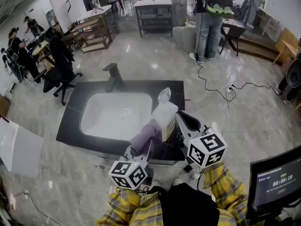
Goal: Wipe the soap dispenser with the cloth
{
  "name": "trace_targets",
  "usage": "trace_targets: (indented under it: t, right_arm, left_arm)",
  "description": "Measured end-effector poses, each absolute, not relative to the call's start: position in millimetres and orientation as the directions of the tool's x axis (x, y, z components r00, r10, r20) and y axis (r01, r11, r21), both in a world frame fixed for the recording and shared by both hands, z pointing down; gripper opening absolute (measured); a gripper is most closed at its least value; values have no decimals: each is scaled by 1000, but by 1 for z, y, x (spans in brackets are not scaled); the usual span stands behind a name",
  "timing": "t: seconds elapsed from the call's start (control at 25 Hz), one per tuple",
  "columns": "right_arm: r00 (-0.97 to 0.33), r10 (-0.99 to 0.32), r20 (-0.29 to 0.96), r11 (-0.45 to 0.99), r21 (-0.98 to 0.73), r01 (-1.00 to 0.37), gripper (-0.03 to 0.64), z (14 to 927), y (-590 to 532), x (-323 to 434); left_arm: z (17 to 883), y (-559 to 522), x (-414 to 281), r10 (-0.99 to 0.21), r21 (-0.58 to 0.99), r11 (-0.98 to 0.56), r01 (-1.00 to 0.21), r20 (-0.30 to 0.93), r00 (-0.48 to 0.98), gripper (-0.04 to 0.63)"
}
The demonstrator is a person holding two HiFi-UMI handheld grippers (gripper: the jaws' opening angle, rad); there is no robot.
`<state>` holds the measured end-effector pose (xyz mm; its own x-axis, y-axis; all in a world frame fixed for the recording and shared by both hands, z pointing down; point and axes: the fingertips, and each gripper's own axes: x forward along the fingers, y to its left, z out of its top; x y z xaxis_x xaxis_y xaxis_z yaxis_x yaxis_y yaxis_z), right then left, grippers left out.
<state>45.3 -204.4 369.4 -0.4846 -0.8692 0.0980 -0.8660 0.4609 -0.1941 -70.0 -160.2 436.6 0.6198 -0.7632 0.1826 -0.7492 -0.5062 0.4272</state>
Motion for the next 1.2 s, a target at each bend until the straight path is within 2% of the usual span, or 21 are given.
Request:
trace_targets:
  t: [0.84, 1.08, 1.2]
  right_arm:
    - [-504, -853, 136, 475, -200, -857, 8, 381, -208, 48]
    - [-522, -845, 117, 497, -188, -847, 8, 377, -207, 47]
    - [-541, -837, 87, 521, -177, -835, 8, 367, -205, 48]
  left_arm:
    - [534, -159, -64, -724, 488, -370, -791, 382, 574, 72]
    - [558, -150, -62, -654, 458, -384, -802, 477, 586, 72]
    - [556, -140, -64, -644, 469, -396, -789, 470, 603, 72]
